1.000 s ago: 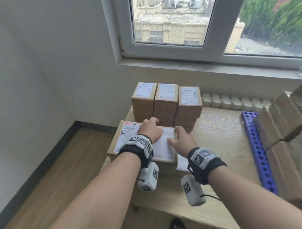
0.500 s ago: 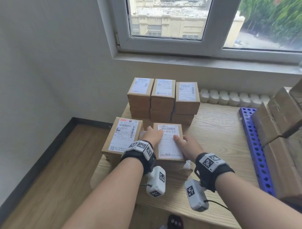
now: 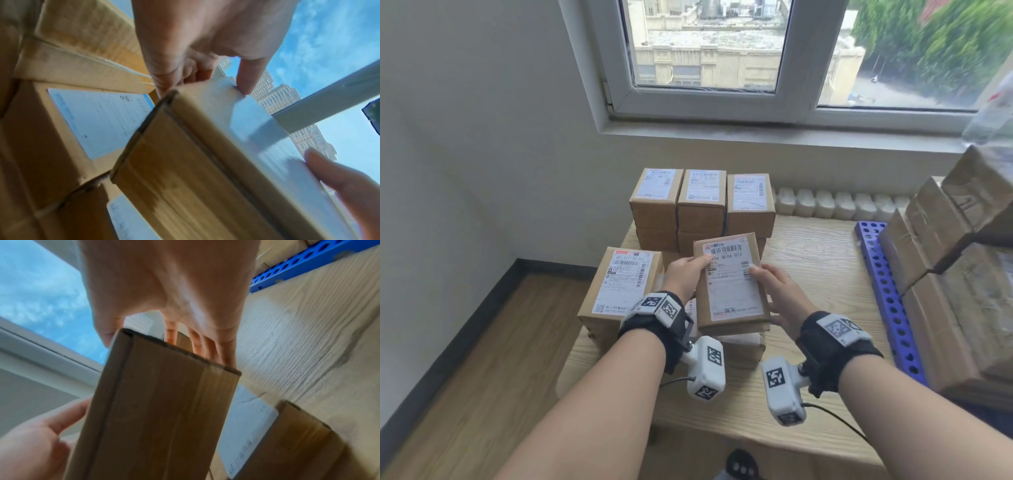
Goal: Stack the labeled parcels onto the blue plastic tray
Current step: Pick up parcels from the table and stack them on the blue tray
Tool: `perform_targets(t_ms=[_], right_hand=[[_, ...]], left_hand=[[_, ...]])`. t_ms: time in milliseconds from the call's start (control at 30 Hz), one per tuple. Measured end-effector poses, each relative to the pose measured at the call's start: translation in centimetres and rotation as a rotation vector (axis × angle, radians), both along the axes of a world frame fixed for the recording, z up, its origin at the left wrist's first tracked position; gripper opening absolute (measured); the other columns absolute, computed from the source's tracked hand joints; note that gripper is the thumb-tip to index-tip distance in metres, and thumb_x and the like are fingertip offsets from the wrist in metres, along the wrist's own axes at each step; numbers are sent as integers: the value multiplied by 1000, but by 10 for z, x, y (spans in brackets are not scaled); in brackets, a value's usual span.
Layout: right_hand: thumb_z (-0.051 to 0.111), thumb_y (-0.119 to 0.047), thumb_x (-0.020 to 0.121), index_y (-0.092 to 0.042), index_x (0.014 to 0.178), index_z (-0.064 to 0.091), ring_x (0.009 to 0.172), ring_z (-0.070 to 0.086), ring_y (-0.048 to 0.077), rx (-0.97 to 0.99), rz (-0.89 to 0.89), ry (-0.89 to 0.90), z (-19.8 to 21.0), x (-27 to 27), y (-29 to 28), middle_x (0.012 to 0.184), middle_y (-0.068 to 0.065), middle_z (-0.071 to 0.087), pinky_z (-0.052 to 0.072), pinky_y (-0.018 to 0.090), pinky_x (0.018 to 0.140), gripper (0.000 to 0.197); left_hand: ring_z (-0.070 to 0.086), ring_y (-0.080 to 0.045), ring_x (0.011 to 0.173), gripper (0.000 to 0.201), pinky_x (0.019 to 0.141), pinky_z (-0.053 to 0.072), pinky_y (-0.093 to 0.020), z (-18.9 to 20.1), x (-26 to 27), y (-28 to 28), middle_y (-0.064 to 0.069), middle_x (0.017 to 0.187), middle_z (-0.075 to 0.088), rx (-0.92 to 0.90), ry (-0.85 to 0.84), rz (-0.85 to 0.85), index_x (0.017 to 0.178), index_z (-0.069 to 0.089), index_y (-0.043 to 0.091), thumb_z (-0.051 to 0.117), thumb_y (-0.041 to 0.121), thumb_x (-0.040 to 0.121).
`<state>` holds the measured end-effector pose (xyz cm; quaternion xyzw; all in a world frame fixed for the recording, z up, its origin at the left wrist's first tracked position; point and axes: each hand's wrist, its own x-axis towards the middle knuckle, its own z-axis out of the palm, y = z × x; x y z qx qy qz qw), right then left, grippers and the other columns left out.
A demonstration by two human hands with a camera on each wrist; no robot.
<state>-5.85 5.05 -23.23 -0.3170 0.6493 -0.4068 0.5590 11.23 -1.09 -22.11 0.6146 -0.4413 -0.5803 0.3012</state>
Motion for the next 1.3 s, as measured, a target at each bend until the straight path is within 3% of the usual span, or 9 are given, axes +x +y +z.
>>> perform_targets(t_ms=[167, 333, 433, 633, 733, 900, 1100, 1233, 1300], right_hand=[[66, -44, 86, -29, 136, 43, 102, 66, 27, -75, -20, 5, 15, -22, 16, 119, 4, 62, 57, 48, 83, 57], [66, -39, 88, -25, 133, 45, 95, 68, 24, -176, -122, 26, 35, -47, 28, 117, 5, 63, 57, 39, 67, 52], [66, -40, 88, -25, 133, 46, 98, 67, 25, -219, -169, 27, 46, -69, 35, 119, 5, 62, 58, 40, 69, 52], [69, -46, 84, -19, 131, 50, 96, 69, 25, -266, -220, 39, 68, -127, 48, 119, 8, 64, 58, 37, 66, 58], [66, -42, 88, -16, 126, 51, 97, 68, 22, -309, -256, 36, 86, -162, 58, 117, 7, 64, 57, 34, 64, 49], [68, -44, 86, -12, 133, 47, 101, 68, 22, -379, -259, 58, 113, -235, 74, 117, 6, 65, 58, 36, 73, 61], [68, -45, 85, -13, 126, 52, 98, 70, 23, -419, -263, 31, 136, -320, 99, 116, 9, 67, 60, 37, 73, 54], [65, -43, 87, -10, 128, 52, 100, 68, 22, -454, -267, 56, 149, -376, 111, 117, 9, 67, 58, 35, 72, 54], [69, -49, 80, -10, 134, 49, 103, 67, 21, -463, -255, 84, 153, -398, 118, 120, 9, 65, 58, 39, 81, 69]], left_hand=[[66, -15, 83, 33, 67, 51, -29, 10, -15, 7, -4, 97, 71, -95, 85, -24, 116, 66, 8, 61, 33, 94], [67, -19, 84, 45, 65, 50, -28, 25, -48, 7, -7, 104, 73, -165, 152, -91, 124, 63, 9, 64, 38, 89], [63, -18, 86, 56, 67, 45, -28, 40, -71, 14, -1, 103, 70, -199, 130, -156, 127, 62, 15, 63, 47, 81], [65, -19, 88, 21, 70, 55, -28, 72, -129, 31, -2, 97, 67, -167, 204, -282, 114, 59, 19, 55, 31, 98], [66, -28, 104, 35, 86, 56, -43, 86, -169, 42, -8, 109, 69, -214, 229, -298, 120, 59, 17, 60, 39, 92], [64, -25, 110, 80, 73, 54, -35, 110, -243, 59, -8, 123, 65, -342, 232, -230, 138, 51, 13, 63, 55, 71], [66, -24, 102, 54, 76, 56, -35, 130, -329, 77, -7, 114, 68, -392, 252, -239, 133, 53, 11, 61, 43, 91], [67, -17, 86, 42, 59, 53, -22, 140, -388, 90, -4, 101, 69, -416, 255, -257, 123, 59, 9, 57, 40, 95], [66, -16, 83, 38, 55, 52, -20, 144, -414, 96, -4, 99, 68, -414, 252, -266, 121, 59, 8, 56, 37, 96]])
